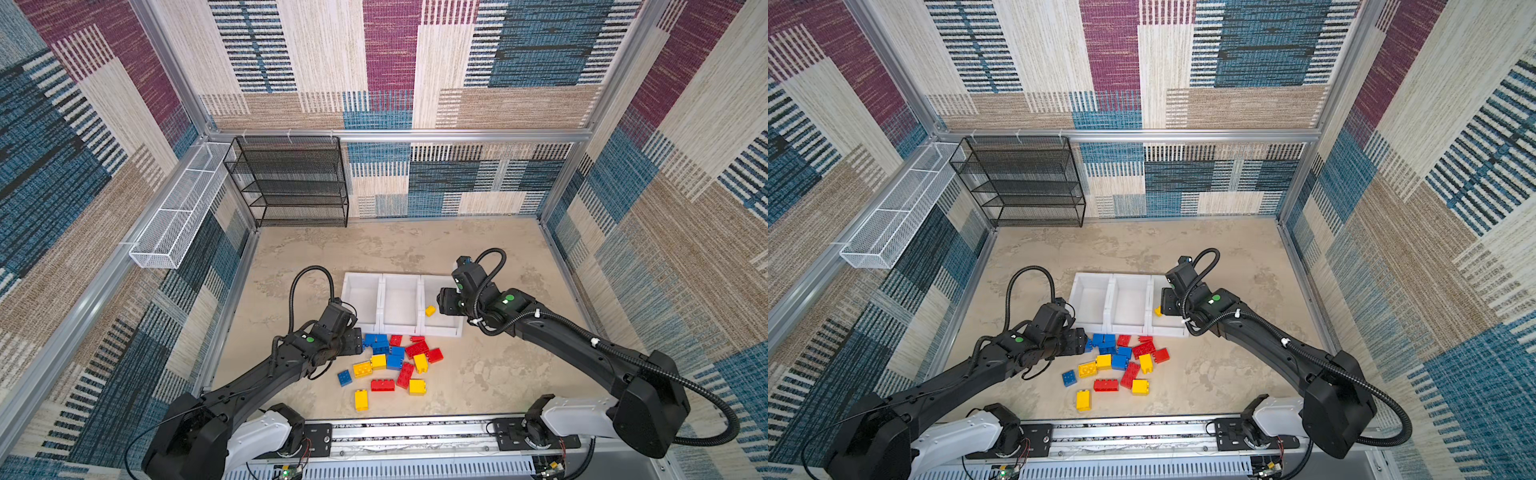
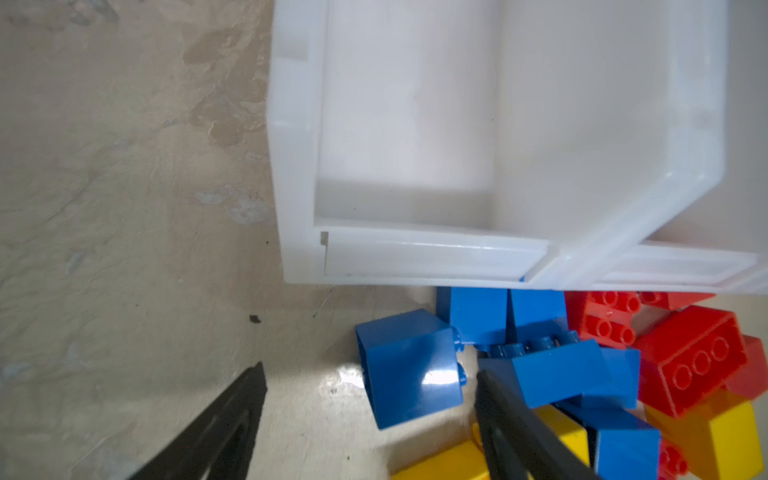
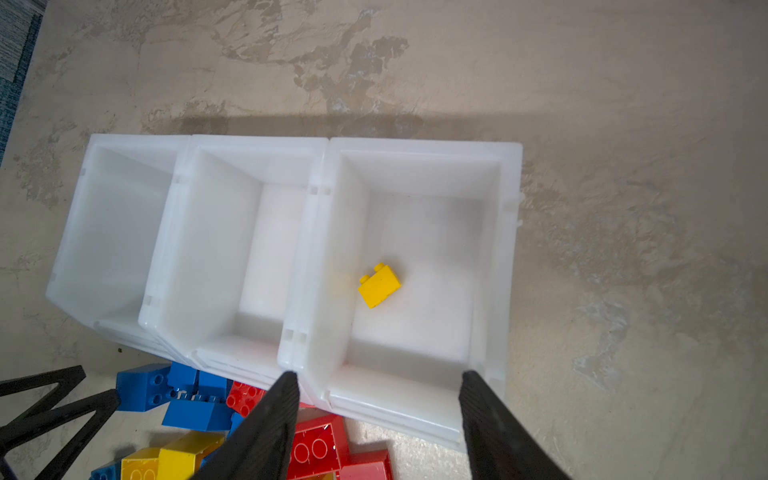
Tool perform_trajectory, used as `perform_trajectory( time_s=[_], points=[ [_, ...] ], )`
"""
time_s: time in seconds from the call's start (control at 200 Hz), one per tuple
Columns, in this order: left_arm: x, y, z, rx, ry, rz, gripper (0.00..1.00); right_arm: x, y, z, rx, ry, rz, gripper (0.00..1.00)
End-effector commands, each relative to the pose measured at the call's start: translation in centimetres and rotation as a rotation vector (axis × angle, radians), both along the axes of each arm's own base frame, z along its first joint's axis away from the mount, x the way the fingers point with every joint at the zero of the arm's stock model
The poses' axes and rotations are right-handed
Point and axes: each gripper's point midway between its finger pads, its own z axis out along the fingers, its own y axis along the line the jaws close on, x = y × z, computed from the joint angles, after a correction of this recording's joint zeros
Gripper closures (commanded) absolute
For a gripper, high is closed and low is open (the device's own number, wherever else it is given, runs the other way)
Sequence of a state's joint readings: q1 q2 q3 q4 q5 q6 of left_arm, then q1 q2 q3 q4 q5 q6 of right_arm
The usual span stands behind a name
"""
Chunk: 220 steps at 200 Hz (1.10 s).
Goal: Sort the legos into containers by color
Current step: 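Grasp a blue brick with the left gripper and lift it over the bin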
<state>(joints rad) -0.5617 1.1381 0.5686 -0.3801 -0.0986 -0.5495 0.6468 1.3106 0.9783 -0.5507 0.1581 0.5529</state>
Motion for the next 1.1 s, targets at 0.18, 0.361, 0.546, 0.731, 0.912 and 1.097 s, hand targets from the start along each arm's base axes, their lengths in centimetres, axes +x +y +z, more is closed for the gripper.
perform_trajectory(
  time_s=[0.18,0.361,0.546,0.731,0.912,1.097],
  points=[
    [0.7,-1.3,-0.9,0.015,0.006,-0.045,0.25,-0.2,-0.2,-0.5,-0.012,0.015,-0.003,0.35],
    [1.0,-2.8,-1.1,0.033,0.020,-0.075,0.27,0.5,0.5,-0.6,-0.005,0.003,0.009,0.34],
    [0.9,-3.3,-2.0,0.065,0.044,-0.098,0.34,-0.1,0.8,-1.5,0.024,0.030,0.018,0.34],
    [0.4,-2.3,-2.7,0.112,0.054,-0.078,0.47,-0.3,-0.1,-0.9,0.015,0.000,-0.006,0.34],
    [0.0,-1.8,-2.5,0.125,0.051,-0.075,0.58,-0.3,0.3,-1.2,0.027,0.013,0.003,0.35],
    [0.3,-1.9,1.1,0.067,-0.023,-0.051,0.59,-0.2,0.2,-1.1,0.023,0.006,-0.002,0.35]
  ],
)
